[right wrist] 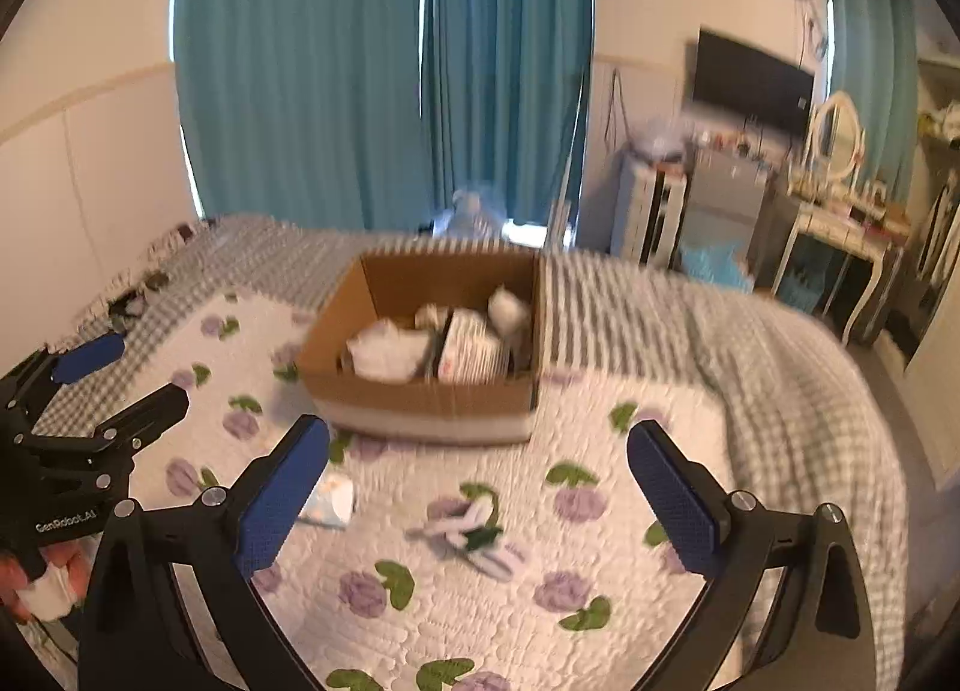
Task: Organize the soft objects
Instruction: 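Grasp the blue floral tissue pack with the left tool while the right tool grasps the plush toy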
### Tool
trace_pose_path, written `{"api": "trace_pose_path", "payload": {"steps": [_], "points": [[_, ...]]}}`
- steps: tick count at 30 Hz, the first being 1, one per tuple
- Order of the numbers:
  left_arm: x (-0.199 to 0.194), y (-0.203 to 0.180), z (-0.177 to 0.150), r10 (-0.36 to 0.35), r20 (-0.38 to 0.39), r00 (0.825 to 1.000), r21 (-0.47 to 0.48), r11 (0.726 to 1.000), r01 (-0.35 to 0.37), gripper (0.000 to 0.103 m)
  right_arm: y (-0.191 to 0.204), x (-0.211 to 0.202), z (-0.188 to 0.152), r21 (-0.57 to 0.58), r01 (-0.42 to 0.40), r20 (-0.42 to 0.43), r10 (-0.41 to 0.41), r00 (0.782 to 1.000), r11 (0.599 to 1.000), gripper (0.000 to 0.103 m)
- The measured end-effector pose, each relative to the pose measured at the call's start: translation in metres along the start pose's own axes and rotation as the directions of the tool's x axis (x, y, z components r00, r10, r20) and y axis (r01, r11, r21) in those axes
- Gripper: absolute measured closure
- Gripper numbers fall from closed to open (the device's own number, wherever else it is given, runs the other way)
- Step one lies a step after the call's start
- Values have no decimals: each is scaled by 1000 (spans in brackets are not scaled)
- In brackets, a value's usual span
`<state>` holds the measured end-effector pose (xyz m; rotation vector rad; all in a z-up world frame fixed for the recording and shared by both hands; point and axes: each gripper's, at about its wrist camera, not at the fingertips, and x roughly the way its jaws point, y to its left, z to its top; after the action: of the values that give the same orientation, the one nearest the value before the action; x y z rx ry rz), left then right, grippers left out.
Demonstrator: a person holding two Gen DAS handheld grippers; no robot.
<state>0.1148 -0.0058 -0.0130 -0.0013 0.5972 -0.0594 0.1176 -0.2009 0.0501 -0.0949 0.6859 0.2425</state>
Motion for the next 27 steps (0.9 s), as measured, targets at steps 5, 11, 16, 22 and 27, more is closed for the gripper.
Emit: {"api": "trace_pose_path", "payload": {"steps": [5, 11, 16, 22, 27], "points": [[44, -2, -36, -3, -114, 993, -18, 1000, 1, 10, -1, 63, -33, 2, -18, -109, 18, 994, 1000, 3], [85, -11, -73, -20, -231, 973, -22, 1000, 15, 11, -6, 119, -64, 10, -26, -211, 27, 977, 1000, 3], [106, -11, -88, -41, -283, 958, -37, 999, 32, 12, -6, 147, -85, 34, -38, -282, 46, 958, 999, 5], [127, -22, -95, -32, -324, 945, -11, 999, 30, 12, -4, 171, -93, 24, -26, -342, 33, 939, 999, 22], [146, -30, -99, 51, -325, 944, 45, 998, -39, 12, -8, 173, -96, 23, -18, -349, 25, 937, 1000, 26]]}}
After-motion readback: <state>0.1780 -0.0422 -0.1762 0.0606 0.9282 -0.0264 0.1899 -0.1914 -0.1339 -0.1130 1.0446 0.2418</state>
